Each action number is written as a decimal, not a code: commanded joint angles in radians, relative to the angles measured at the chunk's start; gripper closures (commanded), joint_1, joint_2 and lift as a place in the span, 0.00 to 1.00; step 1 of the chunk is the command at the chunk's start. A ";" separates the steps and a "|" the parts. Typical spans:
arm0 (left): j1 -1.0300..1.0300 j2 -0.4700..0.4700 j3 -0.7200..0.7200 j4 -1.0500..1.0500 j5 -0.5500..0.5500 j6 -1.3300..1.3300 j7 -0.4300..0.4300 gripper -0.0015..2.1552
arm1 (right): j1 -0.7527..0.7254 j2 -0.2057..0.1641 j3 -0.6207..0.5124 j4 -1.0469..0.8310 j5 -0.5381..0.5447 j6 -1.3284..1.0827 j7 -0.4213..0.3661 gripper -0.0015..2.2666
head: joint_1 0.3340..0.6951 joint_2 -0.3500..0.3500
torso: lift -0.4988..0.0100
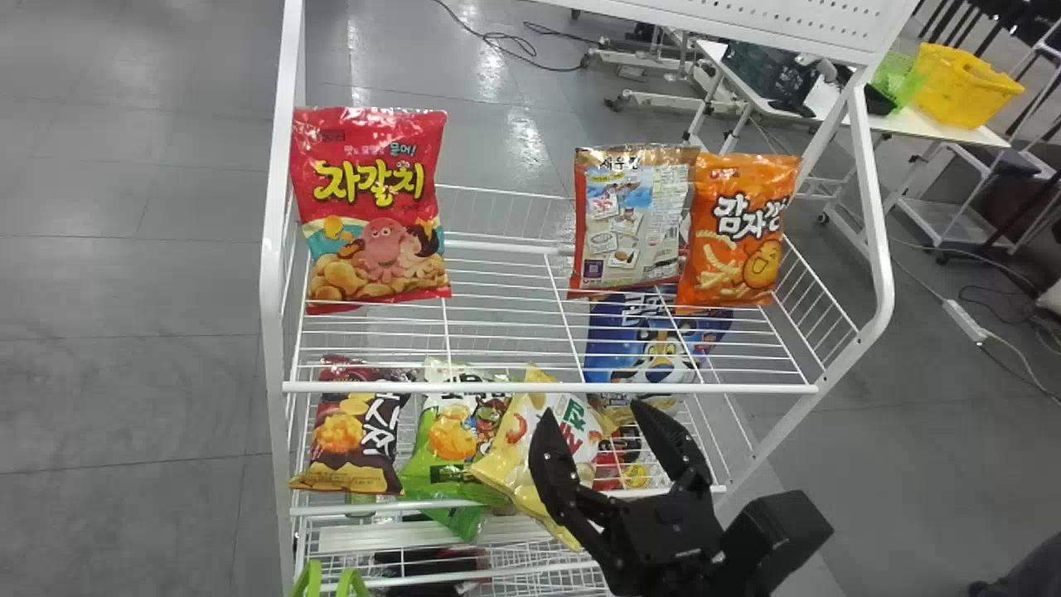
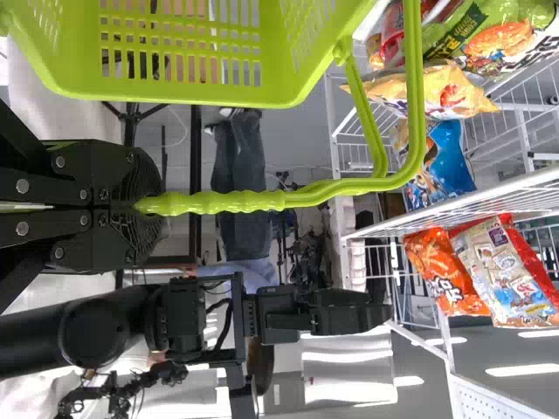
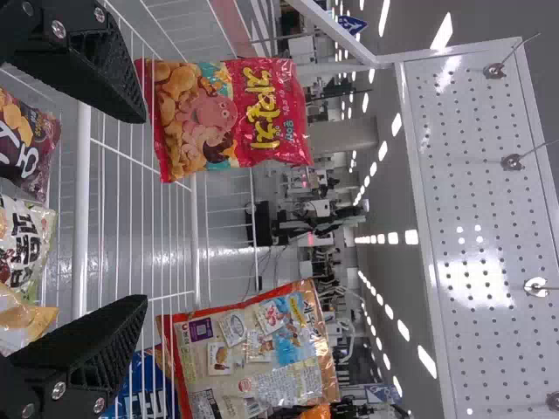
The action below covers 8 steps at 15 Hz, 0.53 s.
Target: Hold basket handle with left hand then pick spicy shrimp crackers with right hand and place into basket
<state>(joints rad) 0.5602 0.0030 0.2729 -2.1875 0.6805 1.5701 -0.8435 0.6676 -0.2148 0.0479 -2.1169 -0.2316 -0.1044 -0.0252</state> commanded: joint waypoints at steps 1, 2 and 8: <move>0.000 -0.006 0.003 0.000 0.002 0.001 -0.002 0.88 | -0.002 0.000 0.000 -0.006 0.000 0.018 -0.002 0.03 | 1.00 0.02 | 0.91; 0.000 -0.006 0.005 0.000 0.002 0.001 -0.003 0.88 | -0.003 0.000 0.000 -0.006 0.000 0.024 -0.002 0.03 | 1.00 0.03 | 0.91; 0.000 -0.006 0.011 0.000 0.007 0.001 -0.005 0.88 | -0.006 0.000 0.001 -0.006 0.002 0.030 -0.002 0.03 | 1.00 0.04 | 0.91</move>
<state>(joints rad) 0.5599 0.0030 0.2835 -2.1875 0.6872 1.5701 -0.8471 0.6612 -0.2148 0.0489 -2.1232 -0.2313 -0.0746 -0.0276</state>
